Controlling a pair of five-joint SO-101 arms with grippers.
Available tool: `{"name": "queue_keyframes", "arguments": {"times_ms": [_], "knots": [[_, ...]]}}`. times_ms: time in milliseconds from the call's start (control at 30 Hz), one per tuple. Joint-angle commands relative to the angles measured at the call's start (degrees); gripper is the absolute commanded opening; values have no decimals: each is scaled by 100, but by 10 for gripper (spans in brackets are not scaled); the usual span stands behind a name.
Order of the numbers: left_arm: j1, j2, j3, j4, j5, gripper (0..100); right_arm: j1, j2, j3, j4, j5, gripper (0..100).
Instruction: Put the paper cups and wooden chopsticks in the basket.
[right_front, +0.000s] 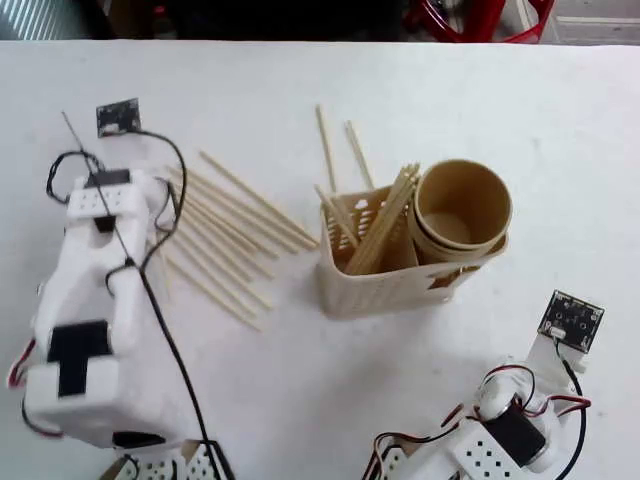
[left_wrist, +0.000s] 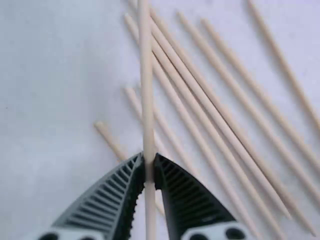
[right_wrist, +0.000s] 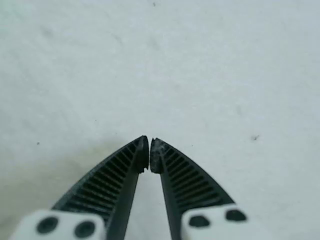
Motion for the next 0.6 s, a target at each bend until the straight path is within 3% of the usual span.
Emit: {"name": "queue_keyframes", "arguments": {"times_ms": [0, 167, 433, 567], "knots": [[13, -1200, 1011, -1002, 26, 23, 40, -48, 53, -57, -18, 19], [426, -1956, 835, -941, -853, 23, 40, -48, 53, -57, -18, 19], [1991, -3424, -1099, 325, -853, 23, 40, -48, 53, -57, -18, 19], [2914, -4013, -1890, 492, -853, 23, 40, -48, 53, -57, -18, 19]]}}
